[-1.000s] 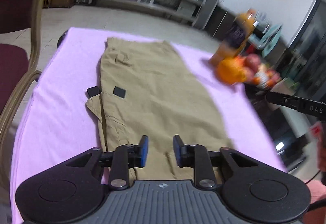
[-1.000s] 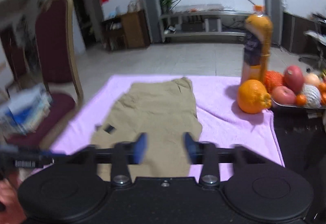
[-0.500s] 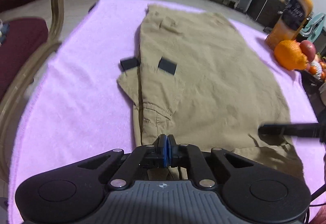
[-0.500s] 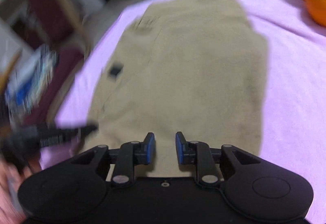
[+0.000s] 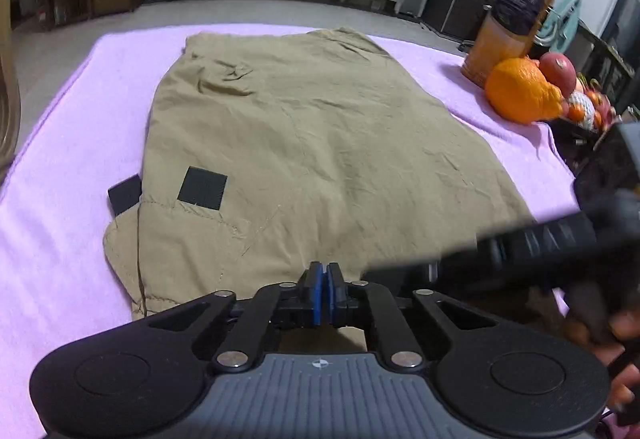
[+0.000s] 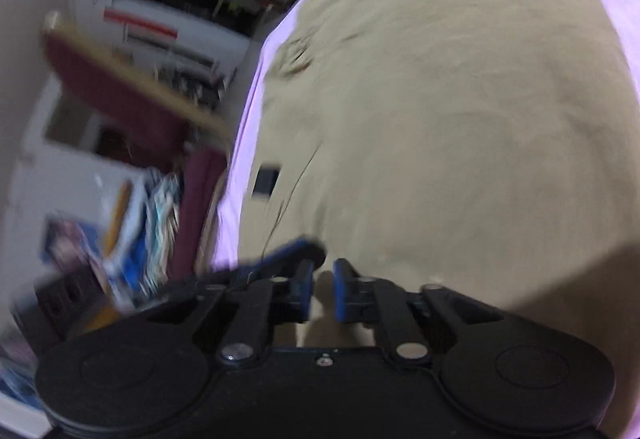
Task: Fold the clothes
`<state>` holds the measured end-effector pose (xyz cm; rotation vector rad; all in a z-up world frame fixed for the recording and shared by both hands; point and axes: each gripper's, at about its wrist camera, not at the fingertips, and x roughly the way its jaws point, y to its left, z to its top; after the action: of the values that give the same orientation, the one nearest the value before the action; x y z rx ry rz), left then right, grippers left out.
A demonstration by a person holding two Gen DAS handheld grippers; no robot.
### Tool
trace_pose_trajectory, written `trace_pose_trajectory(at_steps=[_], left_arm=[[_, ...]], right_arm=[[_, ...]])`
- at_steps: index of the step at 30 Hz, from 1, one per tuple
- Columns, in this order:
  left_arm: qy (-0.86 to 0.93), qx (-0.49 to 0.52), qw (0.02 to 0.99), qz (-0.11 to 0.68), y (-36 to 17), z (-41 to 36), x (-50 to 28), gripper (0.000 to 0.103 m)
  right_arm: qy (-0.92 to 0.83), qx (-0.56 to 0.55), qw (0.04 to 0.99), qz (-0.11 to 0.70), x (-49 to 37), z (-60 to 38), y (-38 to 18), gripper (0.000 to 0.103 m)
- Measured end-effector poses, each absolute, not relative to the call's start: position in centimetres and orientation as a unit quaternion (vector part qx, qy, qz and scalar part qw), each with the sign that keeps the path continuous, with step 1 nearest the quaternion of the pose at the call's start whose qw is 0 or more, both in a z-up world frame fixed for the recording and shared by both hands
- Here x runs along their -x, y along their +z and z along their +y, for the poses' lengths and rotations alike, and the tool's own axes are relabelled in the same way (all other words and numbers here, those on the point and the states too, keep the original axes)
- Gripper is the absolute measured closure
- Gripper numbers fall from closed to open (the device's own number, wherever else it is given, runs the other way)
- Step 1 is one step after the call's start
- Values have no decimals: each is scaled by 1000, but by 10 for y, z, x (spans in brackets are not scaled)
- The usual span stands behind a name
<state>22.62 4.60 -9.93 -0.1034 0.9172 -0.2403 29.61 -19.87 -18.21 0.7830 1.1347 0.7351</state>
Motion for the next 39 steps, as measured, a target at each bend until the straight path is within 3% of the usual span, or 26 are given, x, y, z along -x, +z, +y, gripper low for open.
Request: trace_pose_trajectory(at_steps=[3, 7, 10, 13, 16, 20, 21, 22, 23, 27, 30, 31, 32, 39], left_arm=[[-115, 56, 890, 438, -101, 48, -225, 93], [-112, 57, 890, 439, -97, 49, -223, 95], [-118, 48, 910, 393, -72, 49, -221, 94], [-112, 15, 930, 350, -53, 45, -238, 94], [-115, -5, 918, 379, -68, 43, -279, 92], [-95, -31, 912, 397, -97, 48, -310, 90], [-84, -23, 916, 391, -98, 52, -311, 90], [-60, -18, 921, 385, -98, 57, -312, 91], [-31, -15, 925, 378, -98, 62, -313, 91], [96, 25, 926, 364, -101, 101, -319, 91], [152, 61, 914, 372, -94, 127, -314, 96], [150, 67, 914, 372, -88, 130, -308, 96], [144, 69, 915, 370, -80, 130, -301, 96], [40, 75, 941, 328, -13, 110, -221, 90]], right_arm=[[264, -399, 747, 461, -310, -238, -185, 103], [156, -486, 774, 375, -309, -302, -191, 103], [148, -467, 800, 347, -307, -307, -172, 93], [234, -448, 788, 351, -317, -288, -148, 90], [320, -404, 765, 387, -330, -251, -132, 81], [346, -333, 743, 467, -342, -203, -149, 79], [345, -320, 738, 484, -346, -195, -158, 81], [342, -324, 736, 486, -350, -196, -168, 97], [335, -344, 735, 479, -353, -202, -176, 103], [254, -420, 773, 403, -355, -247, -180, 103], [144, -401, 827, 368, -340, -277, -167, 95], [118, -403, 832, 364, -334, -288, -164, 83], [106, -411, 828, 367, -328, -297, -160, 81], [97, -336, 858, 376, -279, -304, -74, 81]])
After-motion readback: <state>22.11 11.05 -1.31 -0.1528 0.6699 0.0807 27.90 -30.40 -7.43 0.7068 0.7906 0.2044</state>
